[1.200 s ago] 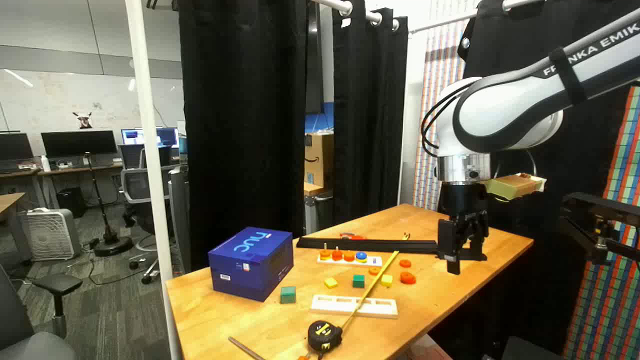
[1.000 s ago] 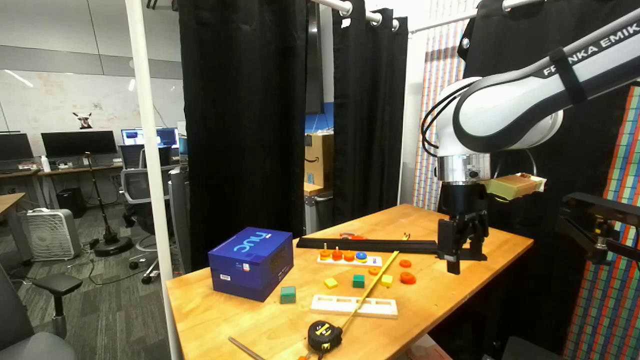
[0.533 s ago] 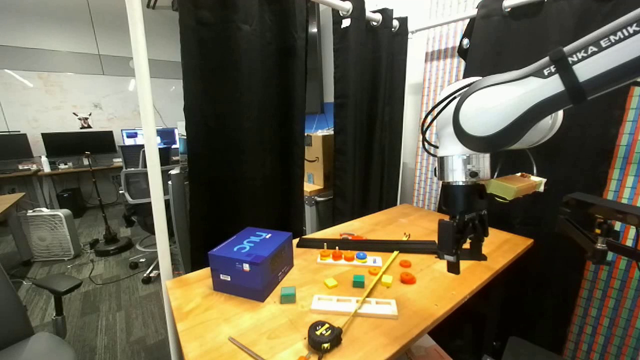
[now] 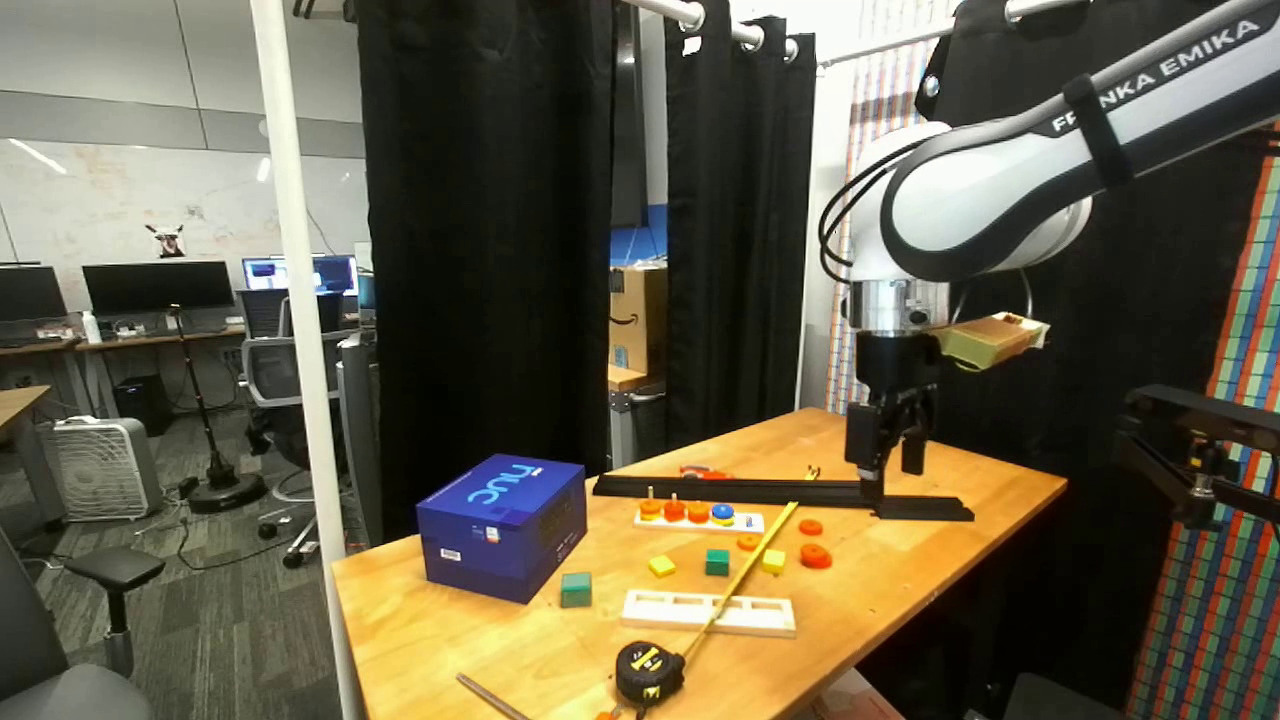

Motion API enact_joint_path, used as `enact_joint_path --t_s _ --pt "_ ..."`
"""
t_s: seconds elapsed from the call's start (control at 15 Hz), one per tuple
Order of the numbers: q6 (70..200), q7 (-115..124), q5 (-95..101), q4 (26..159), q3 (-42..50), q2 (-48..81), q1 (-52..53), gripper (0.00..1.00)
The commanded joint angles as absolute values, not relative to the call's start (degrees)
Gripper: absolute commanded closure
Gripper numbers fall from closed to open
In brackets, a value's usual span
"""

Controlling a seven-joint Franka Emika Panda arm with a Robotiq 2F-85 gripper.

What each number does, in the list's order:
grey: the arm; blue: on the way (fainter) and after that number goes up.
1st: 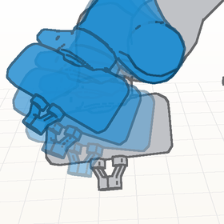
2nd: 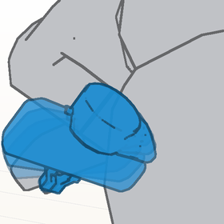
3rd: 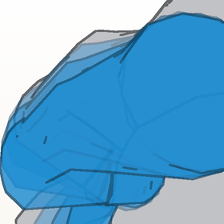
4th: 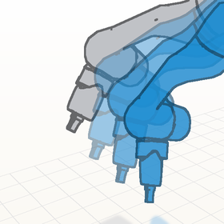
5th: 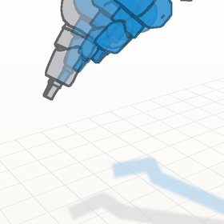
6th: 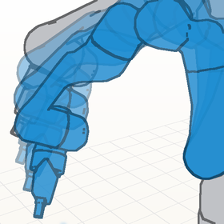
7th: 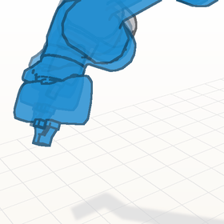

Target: Pick up the blue object and put it on the table.

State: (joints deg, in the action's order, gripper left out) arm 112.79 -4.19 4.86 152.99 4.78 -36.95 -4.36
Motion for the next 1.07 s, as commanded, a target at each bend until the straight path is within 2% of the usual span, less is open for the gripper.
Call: enact_joint_path --t_s 0.0,0.47,1.0 --pt "115.13 -6.1 7.89 144.12 3.38 -29.48 -3.47 0.0" --pt "130.25 -20.66 10.31 135.91 5.59 -15.27 -0.95 0.0" --pt "146.27 -40.36 2.65 130.57 7.58 3.29 -2.41 0.0"
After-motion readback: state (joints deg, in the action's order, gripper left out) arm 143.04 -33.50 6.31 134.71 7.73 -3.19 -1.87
